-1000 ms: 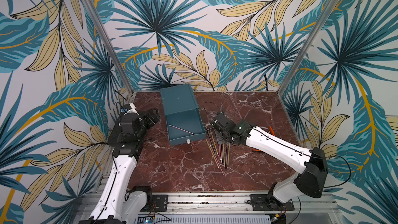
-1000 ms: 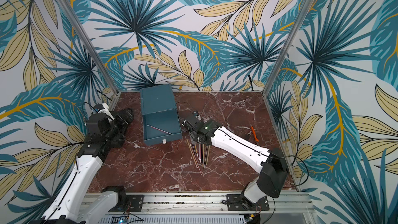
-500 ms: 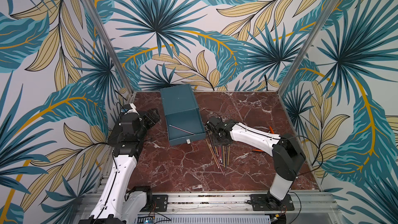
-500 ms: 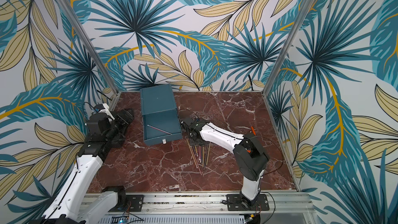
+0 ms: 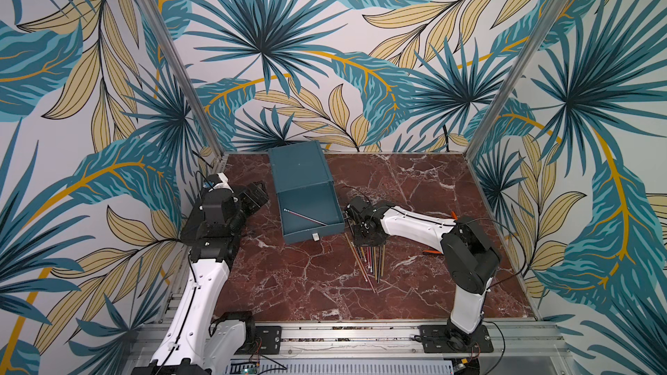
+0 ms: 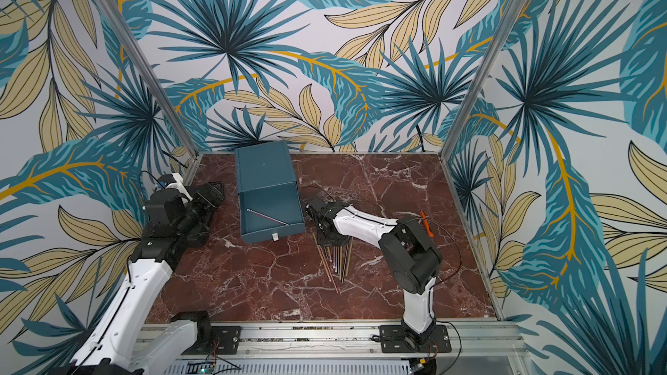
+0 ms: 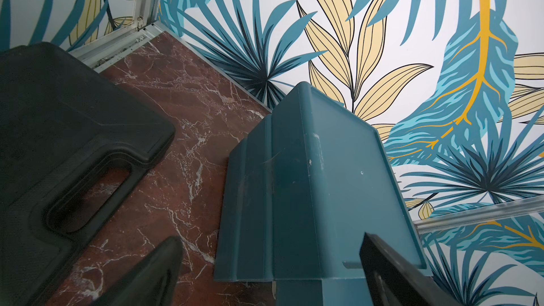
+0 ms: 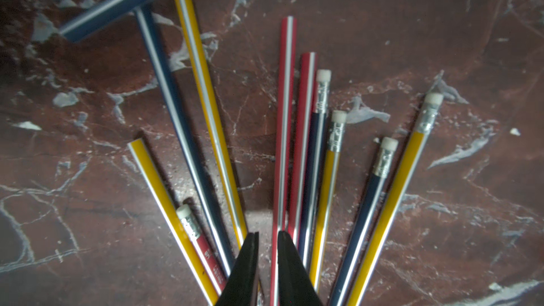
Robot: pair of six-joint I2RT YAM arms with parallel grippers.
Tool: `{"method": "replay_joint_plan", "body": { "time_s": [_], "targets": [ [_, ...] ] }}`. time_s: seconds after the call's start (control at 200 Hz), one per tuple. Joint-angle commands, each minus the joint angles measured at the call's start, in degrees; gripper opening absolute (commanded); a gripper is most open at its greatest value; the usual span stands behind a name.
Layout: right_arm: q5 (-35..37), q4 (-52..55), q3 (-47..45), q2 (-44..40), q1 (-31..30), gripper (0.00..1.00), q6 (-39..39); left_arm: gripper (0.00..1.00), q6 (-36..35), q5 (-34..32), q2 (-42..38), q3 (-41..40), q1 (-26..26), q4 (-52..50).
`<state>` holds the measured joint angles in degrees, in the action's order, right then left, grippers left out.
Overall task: Please place the pencils in the drawer according to their color
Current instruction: Pick up the pencil from the center of the board.
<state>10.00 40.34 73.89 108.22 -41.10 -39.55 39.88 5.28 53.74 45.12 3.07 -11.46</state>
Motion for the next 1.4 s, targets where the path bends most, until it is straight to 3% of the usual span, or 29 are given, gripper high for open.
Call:
{"method": "replay_joint_plan", "body": {
  "time_s": [0.0, 0.917, 1.392],
  "targets": [
    [0.17, -0.35, -1.46, 1.44, 0.35, 0.18, -1.34, 1.0, -0.97, -0.03, 0.11, -0.91, 0.88, 0.12],
    [-0.61, -2.36, -2.07, 5.79, 1.36, 0.18, 0.43, 1.0, -1.24, -0.51, -0.53, -1.18, 0.88, -0.08],
    [-1.57, -2.54, -2.01, 5.62, 1.87, 0.02, 1.31, 1.0, -1.71, -1.19, -1.68, -1.11, 0.95, -0.75]
  ]
}}
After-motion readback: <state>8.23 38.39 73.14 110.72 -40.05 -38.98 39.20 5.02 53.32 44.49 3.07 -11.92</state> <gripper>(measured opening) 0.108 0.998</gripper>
